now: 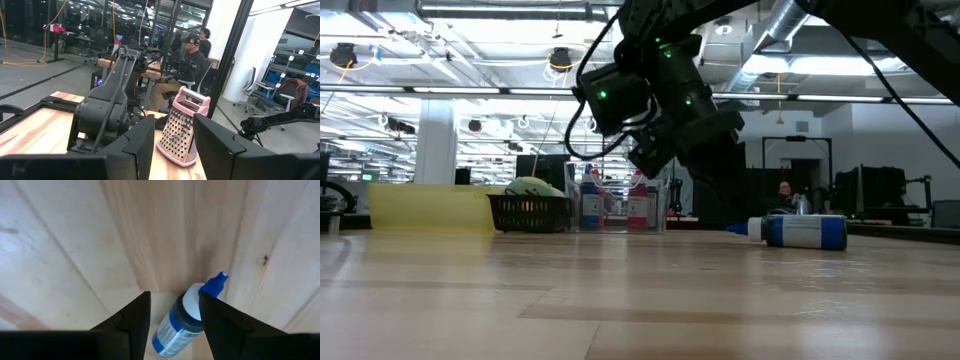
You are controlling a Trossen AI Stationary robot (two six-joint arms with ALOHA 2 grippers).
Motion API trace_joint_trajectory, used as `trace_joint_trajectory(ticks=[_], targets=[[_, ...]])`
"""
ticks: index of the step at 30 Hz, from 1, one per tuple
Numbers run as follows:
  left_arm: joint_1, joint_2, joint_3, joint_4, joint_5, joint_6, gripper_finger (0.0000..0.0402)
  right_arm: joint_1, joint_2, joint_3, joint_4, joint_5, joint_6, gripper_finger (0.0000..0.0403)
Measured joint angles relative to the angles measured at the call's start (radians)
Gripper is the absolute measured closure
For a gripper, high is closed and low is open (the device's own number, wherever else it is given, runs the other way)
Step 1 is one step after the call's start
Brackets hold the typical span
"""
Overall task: Pick & Place Food Item
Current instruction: Put the blue food coloring bottle into the transparent bin
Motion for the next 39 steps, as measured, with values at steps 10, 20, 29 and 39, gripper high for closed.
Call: trace_joint_trajectory(ticks=[10,20,29,39], targets=[[0.000,-0.002,0.000,0.000,0.000,0.002,0.0270,-0.018,0.000,0.058,0.002,0.045,0.004,0.0243],[0.000,-0.003,0.000,0.000,0.000,-0.005,0.0270,-0.056,0.000,0.035,0.002,0.043,-0.004,0.0233],[0.000,-0.003,0.000,0.000,0.000,-0.009,0.0270,-0.075,-0.002,0.012,0.002,0.012,0.000,0.0200],[0.000,-0.003,0.000,0.000,0.000,-0.013,0.0270,-0.048,-0.002,-0.098,0.002,-0.031,0.000,0.0211]])
